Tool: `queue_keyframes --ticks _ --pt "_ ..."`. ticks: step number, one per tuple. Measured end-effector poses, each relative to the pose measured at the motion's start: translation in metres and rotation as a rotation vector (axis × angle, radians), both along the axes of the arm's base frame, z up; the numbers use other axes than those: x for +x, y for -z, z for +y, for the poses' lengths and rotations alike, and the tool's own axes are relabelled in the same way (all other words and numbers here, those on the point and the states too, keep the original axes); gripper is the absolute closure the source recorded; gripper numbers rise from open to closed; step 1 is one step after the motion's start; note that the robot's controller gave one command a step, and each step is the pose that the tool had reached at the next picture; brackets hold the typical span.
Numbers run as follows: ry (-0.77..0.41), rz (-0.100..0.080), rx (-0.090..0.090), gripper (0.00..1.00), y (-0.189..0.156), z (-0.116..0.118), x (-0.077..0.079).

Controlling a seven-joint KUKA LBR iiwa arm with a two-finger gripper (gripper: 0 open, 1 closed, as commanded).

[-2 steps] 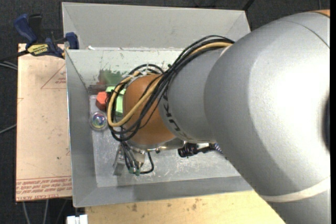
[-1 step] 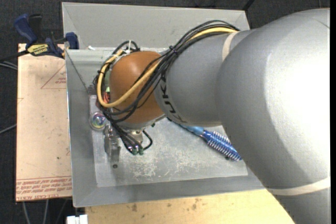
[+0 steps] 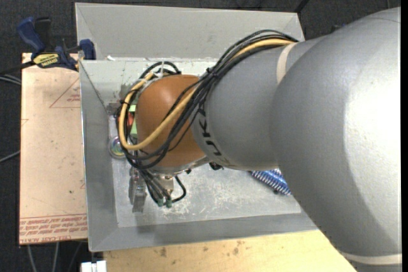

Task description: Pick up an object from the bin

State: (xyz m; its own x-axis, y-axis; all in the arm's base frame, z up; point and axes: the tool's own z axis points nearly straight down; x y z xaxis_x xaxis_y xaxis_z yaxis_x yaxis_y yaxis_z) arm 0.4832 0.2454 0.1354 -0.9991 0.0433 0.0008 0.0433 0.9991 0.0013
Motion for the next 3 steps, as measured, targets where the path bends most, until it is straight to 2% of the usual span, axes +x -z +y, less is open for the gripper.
queue_keyframes --ticks 1,2,3 --pt "0.003 0.000 -0.001 0.00 0.000 -0.001 0.001" --pt "0.068 0.002 -0.006 0.00 0.069 -0.100 0.042" --pt "0.060 -0.001 0.000 1.00 0.065 -0.094 0.042"
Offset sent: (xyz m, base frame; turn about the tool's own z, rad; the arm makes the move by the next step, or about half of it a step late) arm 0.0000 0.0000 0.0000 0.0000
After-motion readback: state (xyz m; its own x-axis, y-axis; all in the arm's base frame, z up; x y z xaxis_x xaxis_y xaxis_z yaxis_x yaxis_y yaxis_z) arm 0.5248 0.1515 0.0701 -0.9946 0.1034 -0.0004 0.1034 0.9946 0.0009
